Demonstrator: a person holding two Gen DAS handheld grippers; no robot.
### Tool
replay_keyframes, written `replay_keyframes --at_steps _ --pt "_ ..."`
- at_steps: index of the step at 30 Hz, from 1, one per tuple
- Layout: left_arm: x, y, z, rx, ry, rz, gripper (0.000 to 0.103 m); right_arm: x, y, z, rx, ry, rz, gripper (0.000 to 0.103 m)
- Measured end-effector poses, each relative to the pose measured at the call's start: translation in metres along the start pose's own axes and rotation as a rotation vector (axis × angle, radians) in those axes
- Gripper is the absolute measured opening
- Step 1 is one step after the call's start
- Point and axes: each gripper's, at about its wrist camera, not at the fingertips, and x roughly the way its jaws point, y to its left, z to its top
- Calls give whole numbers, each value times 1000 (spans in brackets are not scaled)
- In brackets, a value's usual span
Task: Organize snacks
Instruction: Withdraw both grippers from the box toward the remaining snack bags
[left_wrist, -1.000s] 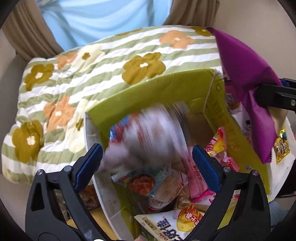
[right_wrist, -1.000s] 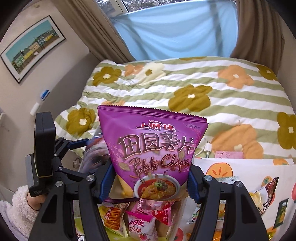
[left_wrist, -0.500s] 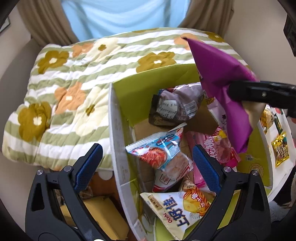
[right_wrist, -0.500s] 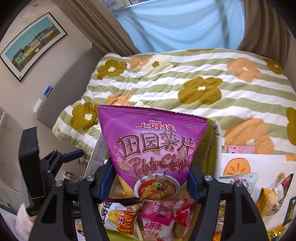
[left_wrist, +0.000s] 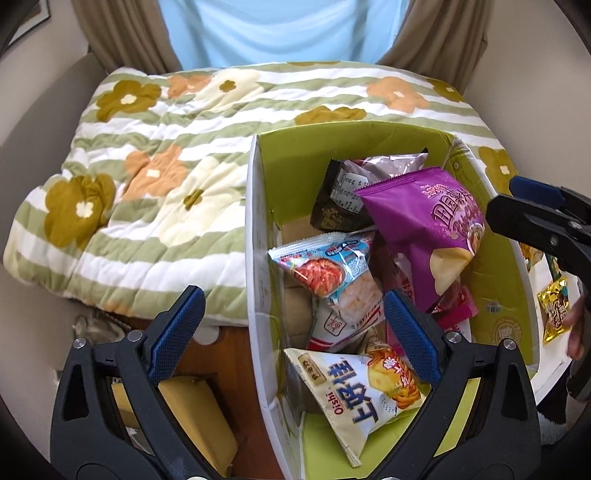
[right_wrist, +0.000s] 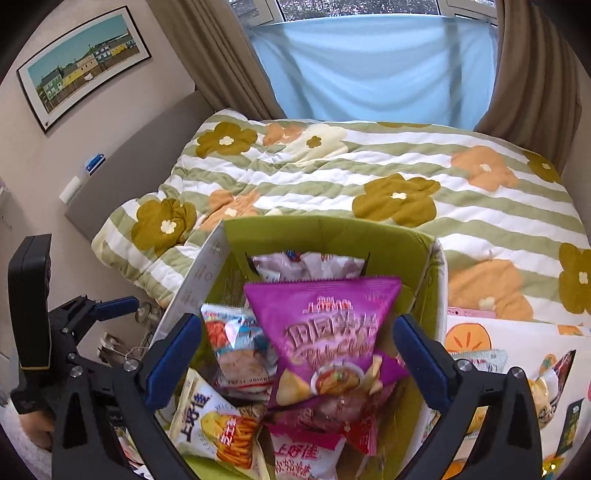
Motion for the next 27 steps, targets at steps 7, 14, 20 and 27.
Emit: replay_keyframes --at_steps 7,14,20,27 --pt "-17 -7 -5 -7 -34 -9 97 -14 7 -10 4 7 -10 103" --pt "-47 -31 -10 -7 -81 -12 97 -52 4 -20 -3 -47 -25 103" --pt "-74 -80 -19 -2 -127 -14 97 -101 -18 -35 -18 -107 -58 103" --pt "-95 -160 -34 11 -187 -55 97 -163 -62 -65 -43 -143 -109 103"
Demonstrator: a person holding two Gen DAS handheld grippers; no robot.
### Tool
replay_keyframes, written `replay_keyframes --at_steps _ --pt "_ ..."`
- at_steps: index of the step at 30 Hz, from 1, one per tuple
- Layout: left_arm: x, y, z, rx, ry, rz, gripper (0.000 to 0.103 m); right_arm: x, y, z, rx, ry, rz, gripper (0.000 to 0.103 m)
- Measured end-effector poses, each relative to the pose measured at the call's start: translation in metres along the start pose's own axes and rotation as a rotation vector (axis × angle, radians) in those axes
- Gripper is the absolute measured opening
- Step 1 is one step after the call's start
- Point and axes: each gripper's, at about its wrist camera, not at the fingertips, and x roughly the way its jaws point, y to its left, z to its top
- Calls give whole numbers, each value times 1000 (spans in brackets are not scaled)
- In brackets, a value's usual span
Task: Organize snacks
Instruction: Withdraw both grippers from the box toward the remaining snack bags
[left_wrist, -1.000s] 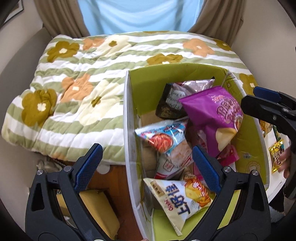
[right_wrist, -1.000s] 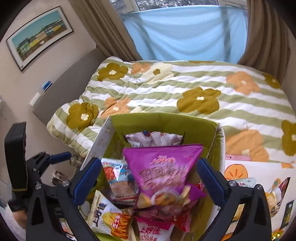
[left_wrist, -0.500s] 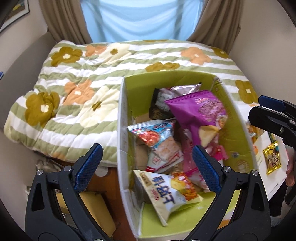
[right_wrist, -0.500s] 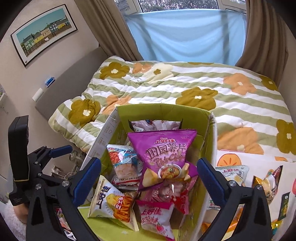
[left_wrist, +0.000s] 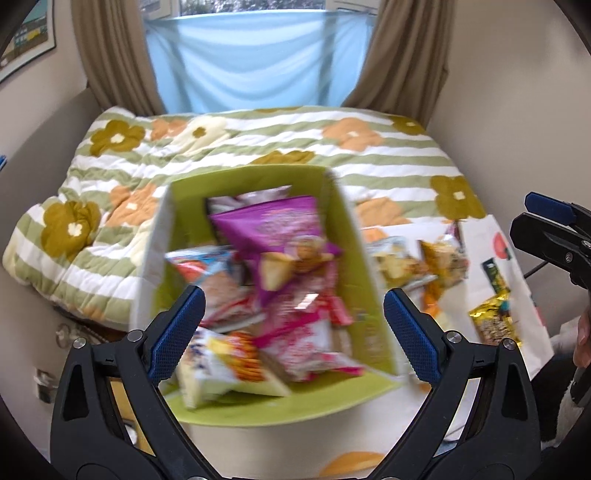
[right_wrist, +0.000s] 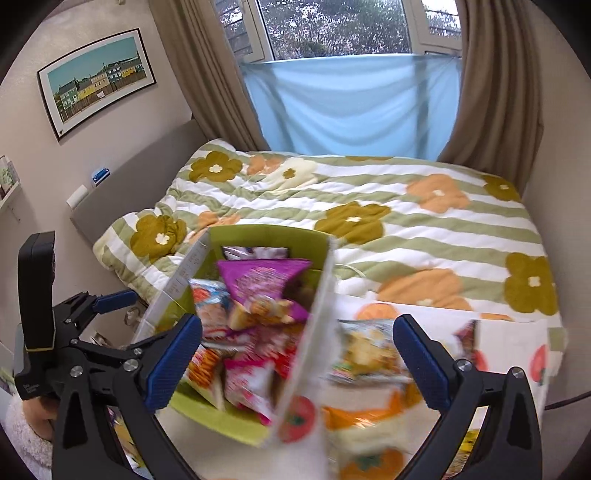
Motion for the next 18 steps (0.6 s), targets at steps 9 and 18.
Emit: replay_keyframes --at_steps 9,18 --pt "-13 -111 -14 110 -36 -22 97 -66 -66 -38 -20 -37 -83 103" --pt "13 -187 -36 208 4 -15 97 -94 -126 -82 -2 -10 -108 103"
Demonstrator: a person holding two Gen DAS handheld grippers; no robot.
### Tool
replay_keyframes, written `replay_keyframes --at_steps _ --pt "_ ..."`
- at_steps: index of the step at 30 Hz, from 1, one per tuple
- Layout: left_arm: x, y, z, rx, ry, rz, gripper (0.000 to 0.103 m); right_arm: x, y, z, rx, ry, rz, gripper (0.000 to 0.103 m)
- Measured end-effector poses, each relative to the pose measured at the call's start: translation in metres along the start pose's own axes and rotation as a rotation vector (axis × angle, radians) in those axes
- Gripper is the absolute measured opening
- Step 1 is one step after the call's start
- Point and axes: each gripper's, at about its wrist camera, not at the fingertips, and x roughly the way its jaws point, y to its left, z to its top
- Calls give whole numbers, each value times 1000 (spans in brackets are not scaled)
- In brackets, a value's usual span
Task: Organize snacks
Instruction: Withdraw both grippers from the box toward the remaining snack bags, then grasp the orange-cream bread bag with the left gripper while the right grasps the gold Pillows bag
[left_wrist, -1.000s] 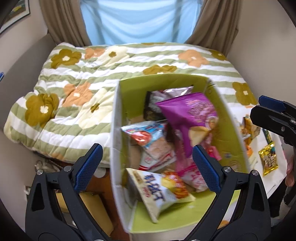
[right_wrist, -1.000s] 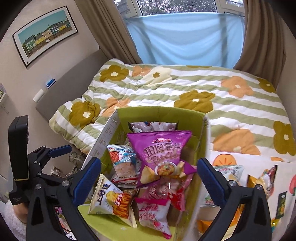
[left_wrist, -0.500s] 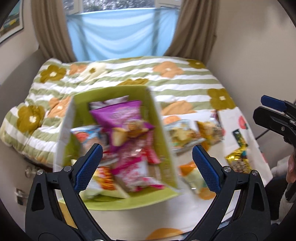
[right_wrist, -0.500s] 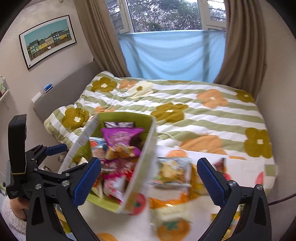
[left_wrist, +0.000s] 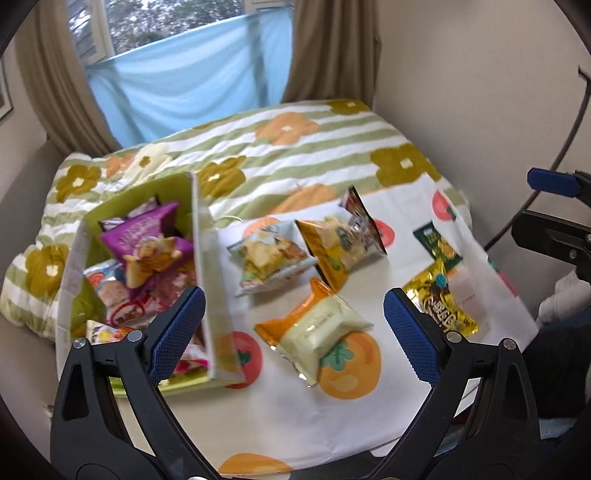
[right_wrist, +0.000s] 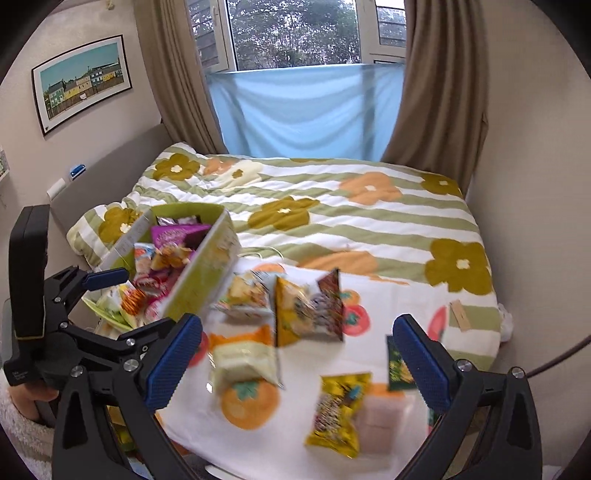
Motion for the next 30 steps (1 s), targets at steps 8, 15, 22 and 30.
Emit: replay_keyframes --at_steps 8,15,22,30 --pt "55 -39 -22 199 115 -2 97 17 -25 -48 8 46 0 103" --pt "122 -42 -41 283 224 -16 97 54 -31 -87 72 130 -62 103" --pt "165 -45 -59 400 260 24 97 93 -25 -121 110 175 -110 103" --pt "181 -38 -64 414 303 -34 97 118 -12 -130 99 186 -170 103"
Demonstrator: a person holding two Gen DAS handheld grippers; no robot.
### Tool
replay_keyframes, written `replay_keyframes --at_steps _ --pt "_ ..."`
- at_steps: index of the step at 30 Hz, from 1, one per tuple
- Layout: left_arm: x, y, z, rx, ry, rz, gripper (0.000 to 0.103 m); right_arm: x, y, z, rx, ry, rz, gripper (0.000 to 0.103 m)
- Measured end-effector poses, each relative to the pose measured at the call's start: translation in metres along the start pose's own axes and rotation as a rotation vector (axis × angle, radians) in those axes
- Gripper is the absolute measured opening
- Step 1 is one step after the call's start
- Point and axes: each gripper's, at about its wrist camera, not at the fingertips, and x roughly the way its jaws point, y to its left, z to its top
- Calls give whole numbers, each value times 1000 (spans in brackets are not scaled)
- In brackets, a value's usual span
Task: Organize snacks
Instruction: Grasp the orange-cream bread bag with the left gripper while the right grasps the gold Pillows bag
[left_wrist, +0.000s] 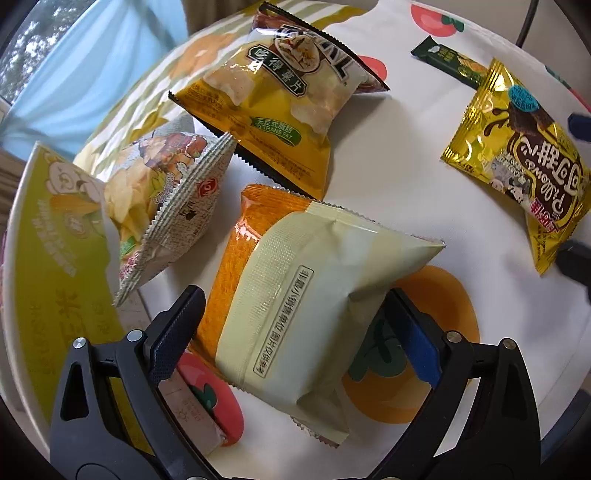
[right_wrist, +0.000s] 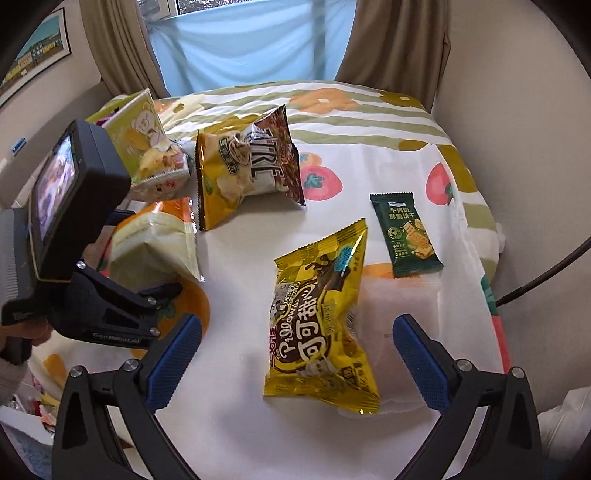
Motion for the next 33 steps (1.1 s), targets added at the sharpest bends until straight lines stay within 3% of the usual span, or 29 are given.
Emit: replay_keyframes --at_steps 7,9,10,11,13,22,26,33 --pt "7 11 7 -9 7 -62 91 12 7 -1 5 1 -20 103" --pt "8 15 9 -18 4 -98 83 14 9 -1 -5 3 -35 103" --pt "9 18 12 -27 2 -129 73 16 10 -2 -11 5 -37 101" --pt "9 18 12 -33 4 -144 71 17 11 -2 -16 10 -36 95" --pt "10 20 14 -24 6 -143 69 22 13 -3 -29 29 -45 90" --pt "4 15 12 -33 4 -127 63 24 13 -1 -40 24 -54 90" --pt "-1 9 8 -39 -1 -118 62 26 12 1 -41 32 -45 84" --pt "-22 3 -7 -133 -14 -133 62 32 10 -1 -71 41 -43 80"
